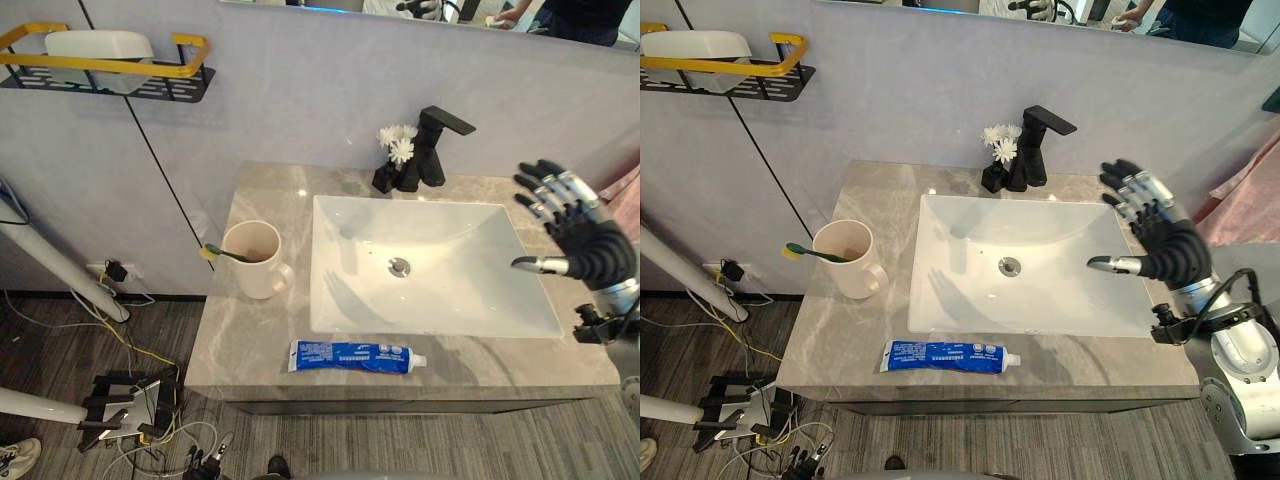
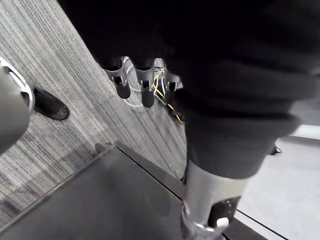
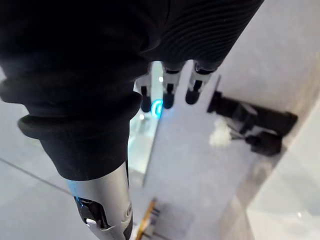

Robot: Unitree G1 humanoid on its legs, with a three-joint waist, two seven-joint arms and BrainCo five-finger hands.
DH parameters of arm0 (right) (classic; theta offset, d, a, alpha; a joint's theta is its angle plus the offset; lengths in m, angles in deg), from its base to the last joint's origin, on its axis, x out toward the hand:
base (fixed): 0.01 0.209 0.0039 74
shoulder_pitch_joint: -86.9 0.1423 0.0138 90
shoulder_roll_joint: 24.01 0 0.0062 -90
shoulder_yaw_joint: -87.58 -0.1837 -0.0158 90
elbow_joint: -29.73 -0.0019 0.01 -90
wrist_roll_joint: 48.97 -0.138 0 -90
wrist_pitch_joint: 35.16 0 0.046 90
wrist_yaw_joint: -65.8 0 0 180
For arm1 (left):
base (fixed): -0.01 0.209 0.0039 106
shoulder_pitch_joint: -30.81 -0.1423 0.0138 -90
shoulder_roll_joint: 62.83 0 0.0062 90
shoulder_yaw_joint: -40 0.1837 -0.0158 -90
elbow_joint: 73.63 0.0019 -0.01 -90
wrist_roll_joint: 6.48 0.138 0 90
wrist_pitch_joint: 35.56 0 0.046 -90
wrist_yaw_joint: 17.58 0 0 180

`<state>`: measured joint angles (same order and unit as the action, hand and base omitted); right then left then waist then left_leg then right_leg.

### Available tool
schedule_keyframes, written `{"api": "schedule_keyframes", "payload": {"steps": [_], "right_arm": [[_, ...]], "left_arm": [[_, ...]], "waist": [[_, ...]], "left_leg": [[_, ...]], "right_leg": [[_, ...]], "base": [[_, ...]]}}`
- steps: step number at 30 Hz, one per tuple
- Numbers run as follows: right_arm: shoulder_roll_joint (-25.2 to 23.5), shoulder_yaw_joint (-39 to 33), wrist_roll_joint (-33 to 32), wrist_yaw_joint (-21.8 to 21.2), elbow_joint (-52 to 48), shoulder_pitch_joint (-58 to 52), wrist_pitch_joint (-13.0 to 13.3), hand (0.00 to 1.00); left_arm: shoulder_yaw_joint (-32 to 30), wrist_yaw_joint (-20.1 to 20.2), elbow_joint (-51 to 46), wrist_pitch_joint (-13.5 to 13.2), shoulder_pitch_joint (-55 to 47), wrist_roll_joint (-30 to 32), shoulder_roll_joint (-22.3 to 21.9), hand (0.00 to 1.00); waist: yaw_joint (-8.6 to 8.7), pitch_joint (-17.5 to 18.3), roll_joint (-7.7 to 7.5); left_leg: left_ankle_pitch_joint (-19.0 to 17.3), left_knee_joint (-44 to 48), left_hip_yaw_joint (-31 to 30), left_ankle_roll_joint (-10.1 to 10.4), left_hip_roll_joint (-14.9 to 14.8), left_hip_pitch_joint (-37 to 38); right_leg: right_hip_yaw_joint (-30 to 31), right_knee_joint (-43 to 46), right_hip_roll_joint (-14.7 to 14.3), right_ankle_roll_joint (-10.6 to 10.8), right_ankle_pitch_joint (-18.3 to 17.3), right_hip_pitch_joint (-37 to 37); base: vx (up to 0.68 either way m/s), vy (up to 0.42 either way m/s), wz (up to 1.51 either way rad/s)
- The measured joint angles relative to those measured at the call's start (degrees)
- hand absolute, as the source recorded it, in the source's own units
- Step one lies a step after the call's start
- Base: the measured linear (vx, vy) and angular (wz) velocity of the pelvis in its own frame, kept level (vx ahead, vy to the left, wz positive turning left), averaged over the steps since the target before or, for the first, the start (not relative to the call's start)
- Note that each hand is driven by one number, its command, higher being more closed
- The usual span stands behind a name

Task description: Organize washtable

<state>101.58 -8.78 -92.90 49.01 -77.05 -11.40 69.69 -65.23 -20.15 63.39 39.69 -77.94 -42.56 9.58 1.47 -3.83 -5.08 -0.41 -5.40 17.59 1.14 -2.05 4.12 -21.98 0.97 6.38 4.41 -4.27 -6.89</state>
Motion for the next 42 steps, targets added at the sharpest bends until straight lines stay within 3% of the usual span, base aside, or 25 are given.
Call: {"api": "schedule_keyframes", "payload": {"steps": [16, 31, 35, 42], "right_arm": [[9.8, 6.9, -1.2, -3.8, 0.0, -1.8, -2.7, 0.0], [12.7, 9.3, 2.2, -4.7, -0.1, -3.3, -2.8, 0.0], [14.2, 9.3, 7.1, -4.6, -0.1, -3.4, -2.8, 0.0], [15.0, 8.3, 28.6, -2.0, 0.1, -2.9, -2.4, 0.0]], "left_arm": [[3.4, 1.5, 4.3, -0.1, 0.9, -1.6, 2.6, 0.0], [3.9, 2.4, 4.4, -0.2, 1.3, -1.7, 3.6, 0.0], [3.9, 2.4, 4.3, -0.2, 1.4, -1.7, 3.8, 0.0], [3.3, 2.5, 4.2, -0.1, 1.3, -1.7, 4.3, 0.0]], "waist": [[-0.65, 0.5, -0.52], [-1.0, 1.1, -1.63], [-1.22, 1.2, -2.01], [-0.88, 2.1, -3.31]], "left_leg": [[0.1, 0.0, -1.0, -0.2, 0.2, -0.7], [0.4, 3.3, -5.1, -1.2, 0.9, -5.4], [1.1, 2.9, -5.5, -1.6, 1.3, -5.8], [3.8, 0.1, -7.0, -2.1, 2.1, -6.3]], "right_leg": [[-1.4, 0.0, 0.1, -0.1, -0.1, 0.2], [-4.7, 0.0, 0.7, -0.1, -0.1, 1.3], [-4.7, 0.0, 1.0, -0.1, -0.1, 1.6], [-5.5, 0.0, 1.4, -0.1, -0.1, 2.8]], "base": [[0.0, -0.008, 0.02], [-0.02, -0.012, 0.14], [-0.05, 0.014, 0.05], [-0.05, 0.013, 0.09]]}}
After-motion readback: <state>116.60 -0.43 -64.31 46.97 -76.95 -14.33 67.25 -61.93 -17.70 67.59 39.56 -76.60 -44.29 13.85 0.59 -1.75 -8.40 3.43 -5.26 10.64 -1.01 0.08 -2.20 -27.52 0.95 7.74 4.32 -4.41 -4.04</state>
